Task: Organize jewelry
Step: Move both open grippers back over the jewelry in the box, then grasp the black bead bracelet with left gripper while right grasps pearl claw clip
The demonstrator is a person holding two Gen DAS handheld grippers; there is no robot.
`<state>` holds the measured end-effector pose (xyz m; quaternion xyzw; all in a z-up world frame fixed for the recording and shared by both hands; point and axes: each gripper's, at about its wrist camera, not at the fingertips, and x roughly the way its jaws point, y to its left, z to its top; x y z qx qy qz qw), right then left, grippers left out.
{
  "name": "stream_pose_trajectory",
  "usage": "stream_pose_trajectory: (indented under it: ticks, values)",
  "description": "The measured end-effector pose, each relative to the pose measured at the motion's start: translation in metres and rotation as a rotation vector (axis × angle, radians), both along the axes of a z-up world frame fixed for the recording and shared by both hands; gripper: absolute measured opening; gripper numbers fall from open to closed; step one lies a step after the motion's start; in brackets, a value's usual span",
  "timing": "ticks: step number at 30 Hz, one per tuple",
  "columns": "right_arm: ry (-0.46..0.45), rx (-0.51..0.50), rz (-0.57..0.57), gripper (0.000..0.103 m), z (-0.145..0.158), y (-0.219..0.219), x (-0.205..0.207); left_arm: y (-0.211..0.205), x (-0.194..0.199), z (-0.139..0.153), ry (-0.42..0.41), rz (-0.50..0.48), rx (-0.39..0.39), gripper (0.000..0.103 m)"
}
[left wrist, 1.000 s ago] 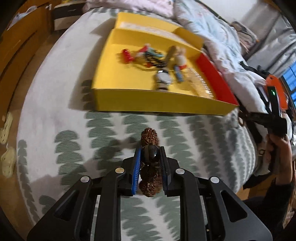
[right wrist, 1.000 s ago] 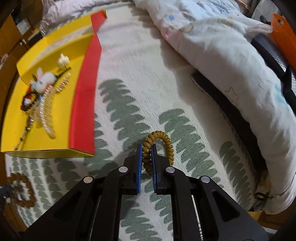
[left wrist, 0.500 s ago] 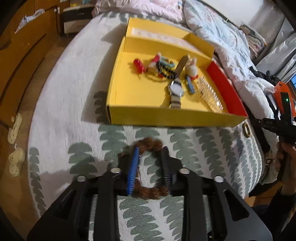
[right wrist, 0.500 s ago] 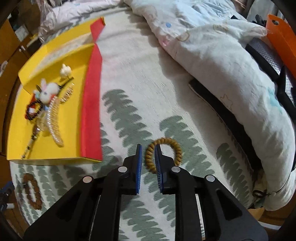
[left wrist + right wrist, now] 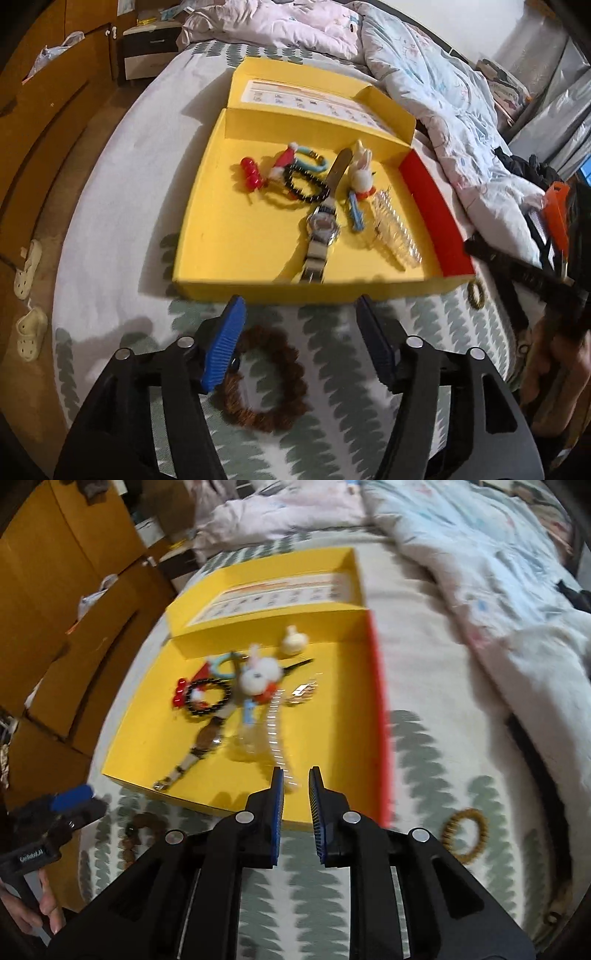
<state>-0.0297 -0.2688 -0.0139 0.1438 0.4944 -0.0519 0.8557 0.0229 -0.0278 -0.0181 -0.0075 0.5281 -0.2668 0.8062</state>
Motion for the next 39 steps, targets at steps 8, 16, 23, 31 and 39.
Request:
stream_pose_trajectory:
  ticks: [8,16,23,31,39]
  values:
    - [0.029,0.046,0.037,0.020,-0.014,0.016,0.032,-0.013,0.057,-0.006,0.057,0.066,-0.020,0.067]
    - [0.058,0.059,0.033,0.030,-0.029,0.010,0.052,-0.035,0.094,-0.024,0.117,0.054,-0.016,0.067]
    - [0.049,0.042,0.028,0.054,-0.035,0.006,0.061,-0.065,0.106,-0.043,0.180,-0.002,-0.018,0.067]
    - [0.064,0.000,0.055,0.054,-0.043,0.013,0.068,-0.072,0.116,-0.062,0.212,0.004,-0.004,0.067]
    - [0.052,-0.041,0.063,0.053,-0.044,0.016,0.072,-0.063,0.121,-0.066,0.195,0.038,0.001,0.067]
